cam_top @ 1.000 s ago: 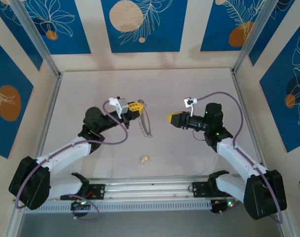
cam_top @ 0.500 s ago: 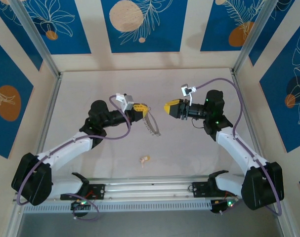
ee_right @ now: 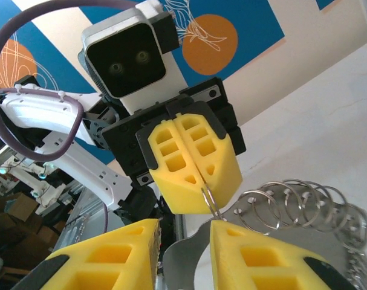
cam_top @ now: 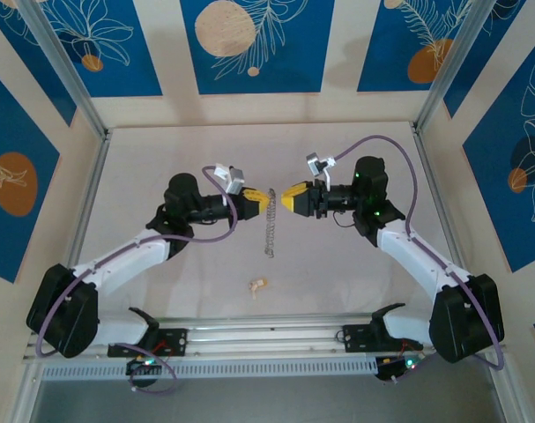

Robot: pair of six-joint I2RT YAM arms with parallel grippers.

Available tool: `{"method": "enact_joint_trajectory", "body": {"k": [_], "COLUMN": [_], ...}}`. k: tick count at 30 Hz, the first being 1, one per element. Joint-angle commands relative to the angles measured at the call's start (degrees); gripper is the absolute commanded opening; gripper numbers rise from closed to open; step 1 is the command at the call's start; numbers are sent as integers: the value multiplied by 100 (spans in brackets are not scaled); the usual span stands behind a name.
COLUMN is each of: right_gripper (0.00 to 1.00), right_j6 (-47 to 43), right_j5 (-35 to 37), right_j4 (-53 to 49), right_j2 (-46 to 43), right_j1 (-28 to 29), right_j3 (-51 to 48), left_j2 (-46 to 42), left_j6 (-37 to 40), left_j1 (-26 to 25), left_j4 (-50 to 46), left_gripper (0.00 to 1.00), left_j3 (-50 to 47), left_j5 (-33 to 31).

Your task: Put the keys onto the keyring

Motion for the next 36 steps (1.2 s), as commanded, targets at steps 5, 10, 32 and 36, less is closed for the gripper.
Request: {"method": "enact_joint_trajectory", "body": {"k": [5,10,32,36], "right_gripper": [29,28,10,8], "right_j6": [-182,-187,-259,-258], "right_j5": [-83,-55,-86,-117], "right_j4": [-67,-56,-131,-126], "right_j2": [195,321,510,539], "right_j1": [130,187,326,339], "right_j3": [283,348,397,397], "left_j2": [55,53,17,31], "left_j6": [-197,-209,-279,-279], "left_j1": [-63,-64,-64,-61], "left_j4": [350,367,541,551], "left_gripper": [0,0,0,0], "left_j3": [247,237,203,207], "left_j5": [316,335,337,326]}}
